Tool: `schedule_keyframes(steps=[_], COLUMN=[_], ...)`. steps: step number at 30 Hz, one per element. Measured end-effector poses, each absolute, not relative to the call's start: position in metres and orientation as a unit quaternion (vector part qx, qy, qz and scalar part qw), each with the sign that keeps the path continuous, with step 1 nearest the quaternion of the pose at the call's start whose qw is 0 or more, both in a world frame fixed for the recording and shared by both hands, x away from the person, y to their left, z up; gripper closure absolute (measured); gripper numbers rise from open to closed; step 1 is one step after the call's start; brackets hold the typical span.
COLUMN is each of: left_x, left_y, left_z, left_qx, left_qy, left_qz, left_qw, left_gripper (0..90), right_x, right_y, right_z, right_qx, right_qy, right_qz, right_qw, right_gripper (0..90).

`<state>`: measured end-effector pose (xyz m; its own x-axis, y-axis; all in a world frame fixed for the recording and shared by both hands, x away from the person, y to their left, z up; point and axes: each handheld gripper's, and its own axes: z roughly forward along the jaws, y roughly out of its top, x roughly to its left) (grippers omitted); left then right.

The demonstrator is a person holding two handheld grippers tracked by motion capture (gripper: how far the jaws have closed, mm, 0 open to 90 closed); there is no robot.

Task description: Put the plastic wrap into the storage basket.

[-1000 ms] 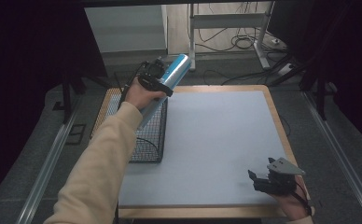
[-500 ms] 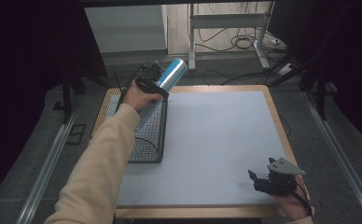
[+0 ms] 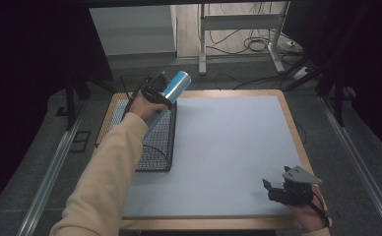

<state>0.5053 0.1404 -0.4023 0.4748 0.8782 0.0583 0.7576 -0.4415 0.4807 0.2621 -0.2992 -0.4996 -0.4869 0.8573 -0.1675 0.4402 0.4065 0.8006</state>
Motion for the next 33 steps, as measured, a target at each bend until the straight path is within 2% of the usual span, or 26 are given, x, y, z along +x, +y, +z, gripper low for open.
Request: schedule_keyframes(steps=[15,22,33], left_x=[0.511,0.517,0.521], left_y=[0.143,0.146,0.149], left_z=[-0.416,-0.430,-0.437], left_qx=[0.834,0.834,0.832], left_qy=[0.501,0.508,0.512], left_qz=[0.137,0.145,0.150], left_qw=[0.189,0.158,0.153], left_gripper=[31.8,31.8,31.6], right_x=[0.261,0.261,0.261], right_y=[-0.299,-0.298,-0.298], right_z=[-0.499,-0.499,-0.500], right_qx=[0.409,0.408,0.408], right_qy=[0.787,0.788,0.789], right_qz=[0.354,0.354,0.353], right_qw=[0.296,0.295,0.295], right_gripper=[13.9,13.9,13.9])
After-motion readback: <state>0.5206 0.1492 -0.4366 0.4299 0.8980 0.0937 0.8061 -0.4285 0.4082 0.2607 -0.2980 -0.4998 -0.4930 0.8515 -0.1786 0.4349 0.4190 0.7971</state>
